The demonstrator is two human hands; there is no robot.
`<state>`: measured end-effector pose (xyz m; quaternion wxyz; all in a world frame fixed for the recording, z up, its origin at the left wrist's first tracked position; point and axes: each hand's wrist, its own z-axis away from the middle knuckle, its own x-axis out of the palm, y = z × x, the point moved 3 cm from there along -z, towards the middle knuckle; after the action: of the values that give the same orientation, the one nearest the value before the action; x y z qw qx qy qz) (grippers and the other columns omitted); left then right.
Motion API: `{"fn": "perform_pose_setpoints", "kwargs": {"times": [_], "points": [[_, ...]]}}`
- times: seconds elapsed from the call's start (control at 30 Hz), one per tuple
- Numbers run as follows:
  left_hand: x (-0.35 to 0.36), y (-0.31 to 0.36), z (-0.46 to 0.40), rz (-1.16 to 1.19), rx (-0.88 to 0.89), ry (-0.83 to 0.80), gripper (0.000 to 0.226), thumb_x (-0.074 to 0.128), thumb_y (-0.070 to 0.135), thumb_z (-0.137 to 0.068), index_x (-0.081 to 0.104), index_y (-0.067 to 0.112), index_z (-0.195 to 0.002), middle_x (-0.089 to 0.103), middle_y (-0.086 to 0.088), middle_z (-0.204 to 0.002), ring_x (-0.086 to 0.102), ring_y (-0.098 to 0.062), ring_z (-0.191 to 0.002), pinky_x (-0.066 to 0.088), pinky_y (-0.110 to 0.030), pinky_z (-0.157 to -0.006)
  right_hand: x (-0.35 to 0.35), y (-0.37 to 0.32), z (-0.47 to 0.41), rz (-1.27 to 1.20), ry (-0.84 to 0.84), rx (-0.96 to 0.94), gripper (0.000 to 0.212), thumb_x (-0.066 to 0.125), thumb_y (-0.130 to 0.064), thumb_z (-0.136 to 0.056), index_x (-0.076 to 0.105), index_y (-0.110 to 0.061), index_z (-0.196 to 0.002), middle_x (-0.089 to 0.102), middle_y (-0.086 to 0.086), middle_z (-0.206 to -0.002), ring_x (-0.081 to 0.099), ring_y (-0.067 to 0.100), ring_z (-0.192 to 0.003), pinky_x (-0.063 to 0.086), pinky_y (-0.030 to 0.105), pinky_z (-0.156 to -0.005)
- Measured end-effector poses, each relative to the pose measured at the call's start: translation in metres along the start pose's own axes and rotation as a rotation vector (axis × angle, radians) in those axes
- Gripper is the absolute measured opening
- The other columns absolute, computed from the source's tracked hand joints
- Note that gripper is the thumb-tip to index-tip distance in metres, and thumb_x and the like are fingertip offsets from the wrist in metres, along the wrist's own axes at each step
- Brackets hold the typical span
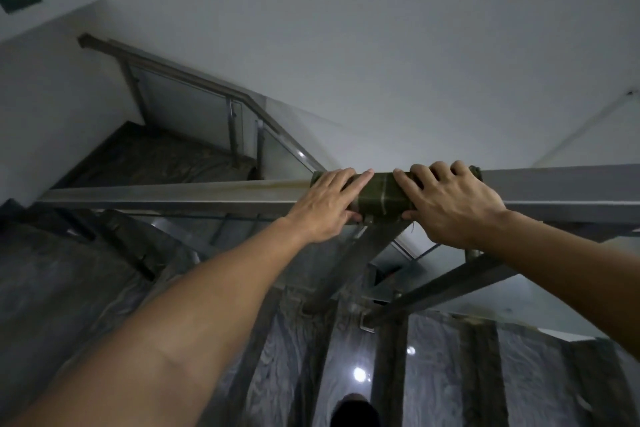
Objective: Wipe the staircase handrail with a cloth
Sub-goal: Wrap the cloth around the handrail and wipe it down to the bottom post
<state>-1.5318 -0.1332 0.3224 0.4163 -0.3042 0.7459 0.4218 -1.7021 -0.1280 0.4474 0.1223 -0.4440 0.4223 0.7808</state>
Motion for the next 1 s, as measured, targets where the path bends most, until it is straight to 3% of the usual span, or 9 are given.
{"fn": "perform_pose_setpoints", "kwargs": {"times": [0.37,0.77,1.0], "points": [[0.012,-0.129,0.060,-0.019,-0.051,-0.074,0.084,0.062,0.026,-0.088,0.008,0.017,-0.151,0.030,-0.013,-0.149,0.029,-0.030,-0.137,0.020,-0.046,-0.119,-0.005,-0.104,-0.097,-0.006,0.000,-0.027,0.071,0.033,-0.055,-0.092,0.017,-0.008,-0.144,0.050,0.017,-0.127,0.054,0.035,-0.104,0.046,0.049,-0.087],[0.025,-0.255,0.119,0.002,-0.021,-0.040,0.084,0.064,0.033,-0.085,0.016,0.011,-0.150,0.035,-0.015,-0.146,0.034,-0.031,-0.134,0.021,-0.044,-0.118,-0.004,-0.211,-0.193,0.017,0.011,-0.013,0.069,0.034,-0.053,-0.090,0.025,-0.006,-0.140,0.053,0.020,-0.119,0.056,0.037,-0.095,0.045,0.048,-0.078],[0.029,-0.314,0.148,0.006,-0.025,-0.066,0.087,0.066,0.033,-0.085,0.013,0.012,-0.151,0.035,-0.015,-0.145,0.034,-0.030,-0.132,0.026,-0.046,-0.115,-0.007,-0.261,-0.237,0.007,0.001,0.004,0.070,0.031,-0.053,-0.090,0.021,-0.006,-0.141,0.052,0.020,-0.121,0.055,0.037,-0.099,0.046,0.050,-0.083]]}}
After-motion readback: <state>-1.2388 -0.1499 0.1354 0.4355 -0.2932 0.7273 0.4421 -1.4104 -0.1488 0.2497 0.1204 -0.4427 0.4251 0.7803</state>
